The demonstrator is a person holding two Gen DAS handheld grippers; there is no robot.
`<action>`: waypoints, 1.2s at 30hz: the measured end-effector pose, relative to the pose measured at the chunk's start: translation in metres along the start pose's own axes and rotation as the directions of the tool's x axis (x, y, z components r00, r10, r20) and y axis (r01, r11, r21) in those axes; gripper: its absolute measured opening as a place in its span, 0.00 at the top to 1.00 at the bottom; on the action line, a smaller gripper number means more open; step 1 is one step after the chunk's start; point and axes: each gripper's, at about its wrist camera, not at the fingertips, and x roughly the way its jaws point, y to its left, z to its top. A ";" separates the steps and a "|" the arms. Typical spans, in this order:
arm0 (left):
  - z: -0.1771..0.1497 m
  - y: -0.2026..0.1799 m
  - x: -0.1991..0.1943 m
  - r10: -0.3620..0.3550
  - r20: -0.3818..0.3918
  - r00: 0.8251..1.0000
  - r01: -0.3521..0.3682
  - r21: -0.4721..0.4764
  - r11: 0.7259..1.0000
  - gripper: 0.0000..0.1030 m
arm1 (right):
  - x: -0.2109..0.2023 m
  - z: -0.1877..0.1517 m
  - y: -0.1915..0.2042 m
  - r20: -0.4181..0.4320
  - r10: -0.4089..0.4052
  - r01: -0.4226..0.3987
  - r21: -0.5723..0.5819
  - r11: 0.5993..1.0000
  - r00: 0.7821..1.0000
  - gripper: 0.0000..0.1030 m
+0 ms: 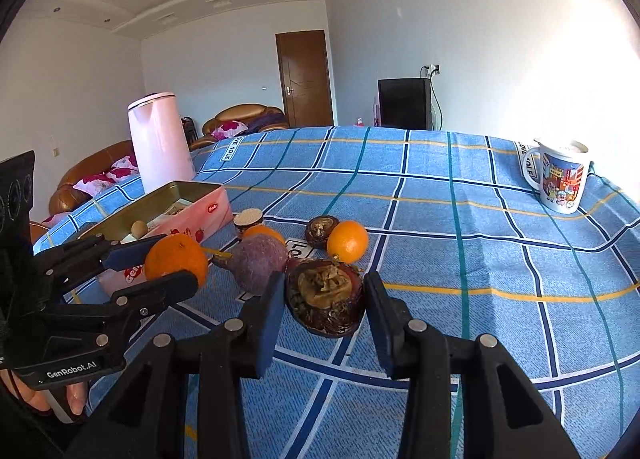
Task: Organize fruits
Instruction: 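Grasp the large orange with the left tool while the right tool grasps the brown dried fruit, then lift the orange and brown fruit and carry both toward the tin box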
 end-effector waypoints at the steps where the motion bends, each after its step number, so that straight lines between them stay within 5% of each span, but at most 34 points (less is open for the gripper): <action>1: 0.000 0.000 -0.001 0.002 0.006 1.000 -0.002 -0.001 1.000 0.52 | -0.002 0.000 0.000 0.008 0.000 0.000 -0.003 1.000 1.000 0.59; 36: -0.003 0.002 -0.024 0.049 0.172 0.984 -0.047 -0.020 0.999 0.52 | -0.030 -0.007 0.009 0.182 0.004 0.006 -0.055 0.998 0.983 0.59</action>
